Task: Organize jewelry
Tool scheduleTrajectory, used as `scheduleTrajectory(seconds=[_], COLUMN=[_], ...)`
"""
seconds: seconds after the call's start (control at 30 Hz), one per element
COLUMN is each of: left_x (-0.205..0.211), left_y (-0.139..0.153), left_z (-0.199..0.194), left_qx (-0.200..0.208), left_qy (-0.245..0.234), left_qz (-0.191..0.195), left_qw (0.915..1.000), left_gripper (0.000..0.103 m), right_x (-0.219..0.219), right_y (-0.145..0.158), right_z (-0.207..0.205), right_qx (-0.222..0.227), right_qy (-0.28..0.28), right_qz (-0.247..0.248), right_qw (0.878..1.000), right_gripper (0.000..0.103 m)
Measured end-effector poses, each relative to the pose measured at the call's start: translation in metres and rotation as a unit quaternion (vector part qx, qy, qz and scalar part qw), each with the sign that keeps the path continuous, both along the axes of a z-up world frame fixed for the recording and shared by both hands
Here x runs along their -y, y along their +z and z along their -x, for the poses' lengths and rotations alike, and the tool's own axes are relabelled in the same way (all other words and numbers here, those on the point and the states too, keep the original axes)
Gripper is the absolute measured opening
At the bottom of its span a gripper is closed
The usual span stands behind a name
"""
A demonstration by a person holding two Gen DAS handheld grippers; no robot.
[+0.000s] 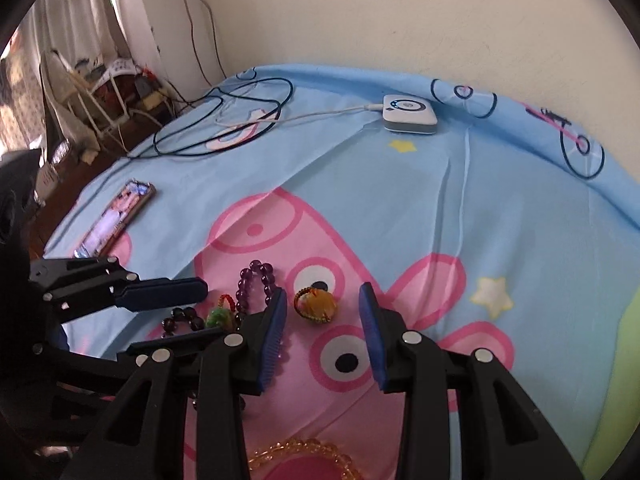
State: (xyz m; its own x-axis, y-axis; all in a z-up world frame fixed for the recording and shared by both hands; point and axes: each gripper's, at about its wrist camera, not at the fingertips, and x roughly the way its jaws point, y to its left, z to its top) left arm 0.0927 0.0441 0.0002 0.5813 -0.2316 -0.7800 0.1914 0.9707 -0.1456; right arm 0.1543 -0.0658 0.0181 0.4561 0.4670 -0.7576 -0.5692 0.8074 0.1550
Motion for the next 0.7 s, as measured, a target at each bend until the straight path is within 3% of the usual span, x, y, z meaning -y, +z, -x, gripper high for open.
scheduleTrajectory(seconds=[0.07, 0.37, 0.5, 0.7], left_x=[-0.002, -0.044, -0.037, 0.006], left_y=[-0.001, 0.009, 0.028, 0.034], left_z=[-0.001, 0.005, 0.031, 0.053], left_qx=[0.0, -0.013, 0.017, 0.019], left_qy=[0.008, 0.039, 0.005, -0.062], left_qz=[0.0, 0.107, 0.121, 0.122], left_qw=[1.0, 0.9934, 0.9925, 0.9904], left_gripper=[0.012, 0.012, 0.012, 0.012], right_x=[-0.001, 0.031, 0.055, 0.089], right_y=[-0.001, 0.007, 0.014, 0.019], right_z=[0.002, 0.025, 0.058, 0.103], right_qx=[0.012, 0.014, 0.031, 0.061], right_qy=[-0.002, -0.037, -0.047, -0.08], right_qz=[0.017, -0.019, -0.039, -0.045], right_qw=[1.0, 0.999, 0.998, 0.994], right_gripper=[0.0, 0.0, 0.0, 0.0])
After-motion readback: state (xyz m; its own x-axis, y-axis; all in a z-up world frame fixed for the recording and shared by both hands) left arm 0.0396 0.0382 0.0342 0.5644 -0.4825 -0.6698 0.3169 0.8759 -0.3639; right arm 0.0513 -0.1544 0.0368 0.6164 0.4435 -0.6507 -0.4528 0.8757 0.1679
